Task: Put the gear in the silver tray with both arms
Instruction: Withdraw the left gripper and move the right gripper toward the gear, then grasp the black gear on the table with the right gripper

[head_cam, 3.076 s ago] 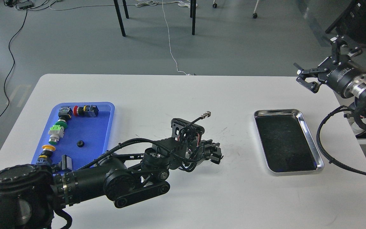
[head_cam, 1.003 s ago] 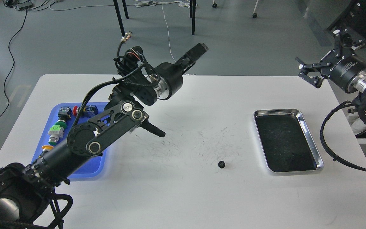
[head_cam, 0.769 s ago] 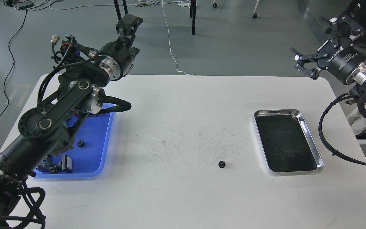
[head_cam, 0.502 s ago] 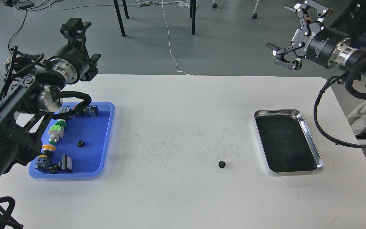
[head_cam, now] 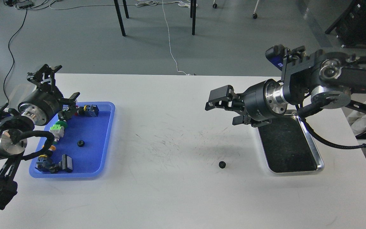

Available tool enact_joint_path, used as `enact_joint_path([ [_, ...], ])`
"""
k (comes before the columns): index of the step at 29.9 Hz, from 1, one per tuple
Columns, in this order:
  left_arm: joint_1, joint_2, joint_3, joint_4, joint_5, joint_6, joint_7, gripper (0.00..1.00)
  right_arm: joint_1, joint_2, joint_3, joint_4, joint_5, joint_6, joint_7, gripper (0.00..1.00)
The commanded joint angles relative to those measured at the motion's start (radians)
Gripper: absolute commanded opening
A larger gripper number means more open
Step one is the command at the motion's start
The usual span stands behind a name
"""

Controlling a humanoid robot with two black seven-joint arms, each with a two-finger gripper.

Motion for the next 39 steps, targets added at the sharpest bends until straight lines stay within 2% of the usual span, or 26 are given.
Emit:
enact_joint_path([
  [1,0.011,-0.003,-0.001,-0.002,-0.002,-0.004,-0.031,0.98,0.019,0.11,-0.1,-0.031,-0.057,0.056,-0.006,0.99],
  [4,0.011,-0.003,-0.003,-0.002,-0.004,-0.001,-0.052,0.98,0.019,0.203,-0.121,-0.051,-0.061,0.077,-0.02,0.99],
  [8,0.01,0.0,-0.004,-0.002,-0.004,0.003,-0.054,0.98,0.004,0.305,-0.156,-0.114,-0.058,0.082,-0.023,0.99],
  [15,0.009,0.025,-0.006,0.001,-0.004,0.004,-0.054,0.98,-0.041,0.382,-0.17,-0.204,-0.051,0.099,-0.025,0.99],
  [19,0.011,0.03,-0.007,0.001,-0.005,0.004,-0.059,0.98,-0.06,0.438,-0.184,-0.273,-0.06,0.102,-0.043,0.99],
  [24,0.011,0.039,-0.007,0.003,-0.005,0.003,-0.098,0.98,-0.091,0.507,-0.238,-0.391,-0.06,0.102,-0.045,0.99],
  [31,0.011,0.042,-0.007,0.001,-0.005,0.003,-0.108,0.98,-0.16,0.57,-0.235,-0.502,-0.052,0.127,-0.045,0.98],
  [39,0.011,0.042,-0.007,0.001,-0.005,0.003,-0.121,0.98,-0.157,0.583,-0.236,-0.504,-0.058,0.134,-0.045,0.97],
])
